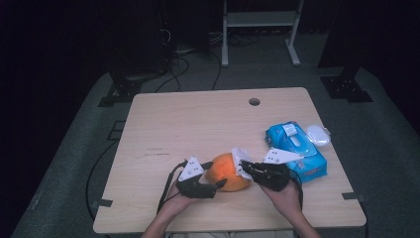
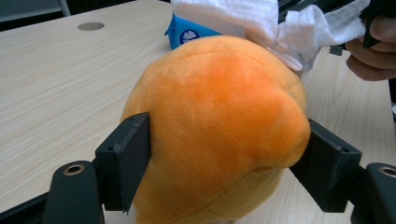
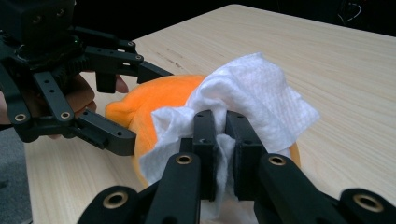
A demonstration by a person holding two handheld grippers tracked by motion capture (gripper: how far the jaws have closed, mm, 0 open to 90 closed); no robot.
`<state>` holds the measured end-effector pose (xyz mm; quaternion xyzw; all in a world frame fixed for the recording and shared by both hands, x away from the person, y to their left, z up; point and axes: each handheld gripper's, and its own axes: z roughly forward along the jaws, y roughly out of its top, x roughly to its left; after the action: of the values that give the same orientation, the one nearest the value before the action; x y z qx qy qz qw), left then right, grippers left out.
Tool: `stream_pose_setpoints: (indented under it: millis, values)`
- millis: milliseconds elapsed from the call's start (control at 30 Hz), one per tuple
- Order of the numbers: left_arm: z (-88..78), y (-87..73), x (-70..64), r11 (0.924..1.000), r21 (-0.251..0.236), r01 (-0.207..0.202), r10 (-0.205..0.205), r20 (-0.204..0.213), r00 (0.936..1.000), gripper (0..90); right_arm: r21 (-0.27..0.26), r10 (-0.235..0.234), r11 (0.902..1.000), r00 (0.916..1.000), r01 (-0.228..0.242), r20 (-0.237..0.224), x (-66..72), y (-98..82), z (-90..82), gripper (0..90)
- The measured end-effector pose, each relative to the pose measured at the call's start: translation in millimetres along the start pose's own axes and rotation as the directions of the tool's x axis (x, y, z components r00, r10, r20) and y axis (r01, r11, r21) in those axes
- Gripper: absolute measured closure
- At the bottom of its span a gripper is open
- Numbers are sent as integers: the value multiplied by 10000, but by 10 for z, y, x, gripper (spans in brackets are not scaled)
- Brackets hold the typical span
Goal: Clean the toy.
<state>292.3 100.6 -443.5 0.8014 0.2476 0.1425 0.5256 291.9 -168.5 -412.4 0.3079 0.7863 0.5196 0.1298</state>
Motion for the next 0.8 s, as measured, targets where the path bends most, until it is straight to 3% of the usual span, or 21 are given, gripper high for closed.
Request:
stream_pose_setpoints:
  millis: [33,67,100,200,267,367,400,433,467,500,567,667,700,800]
  values:
    - [3,8,-14,9999,-5,-131,131,-6,9999,279,31,-184,9998,9998,184,38,42,16,1,820]
    - [5,13,-26,9998,-2,-218,218,-8,9998,303,-72,-436,9990,9986,434,-283,149,60,19,820]
    - [11,21,-49,9993,16,-371,371,-4,9993,303,-72,-436,9990,9986,434,-283,149,60,19,820]
    - [27,26,-130,9952,178,-960,961,-90,9953,317,-69,-1144,9934,9912,1142,-664,344,115,92,820]
    - [20,22,-149,9925,314,-1183,1189,-178,9927,325,50,-1405,9900,9881,1410,-621,405,135,122,821]
    - [6,-4,-135,9908,443,-1279,1287,-159,9916,333,-6,-1151,9934,9931,1151,-226,298,144,76,821]
    - [-1,-15,-130,9909,490,-1250,1258,-128,9920,331,75,-749,9972,9969,748,227,146,112,20,821]
    - [-11,-20,-121,9919,492,-1168,1173,-67,9931,331,75,-749,9972,9969,748,227,146,112,20,821]
    - [-22,-11,-109,9941,428,-1000,999,32,9950,322,131,-405,9991,9987,401,308,63,76,0,820]
    - [-28,5,-106,9954,351,-892,889,112,9960,238,244,143,9996,9998,-147,153,-41,-4,-7,820]
    - [-34,54,-111,9983,-153,-554,558,261,9981,191,150,285,9995,9995,-283,-148,-25,-27,23,820]
    - [-16,67,-126,9966,55,-820,821,-122,9965,208,73,85,9999,9992,-82,-385,43,-9,80,820]
    - [-20,42,-112,9972,70,-740,741,-124,9972,234,70,46,10000,9993,-43,-382,48,-6,92,819]
    - [-37,-11,-39,9991,251,-355,362,-275,9990,275,-11,523,9986,9975,-524,-473,-29,-31,93,819]
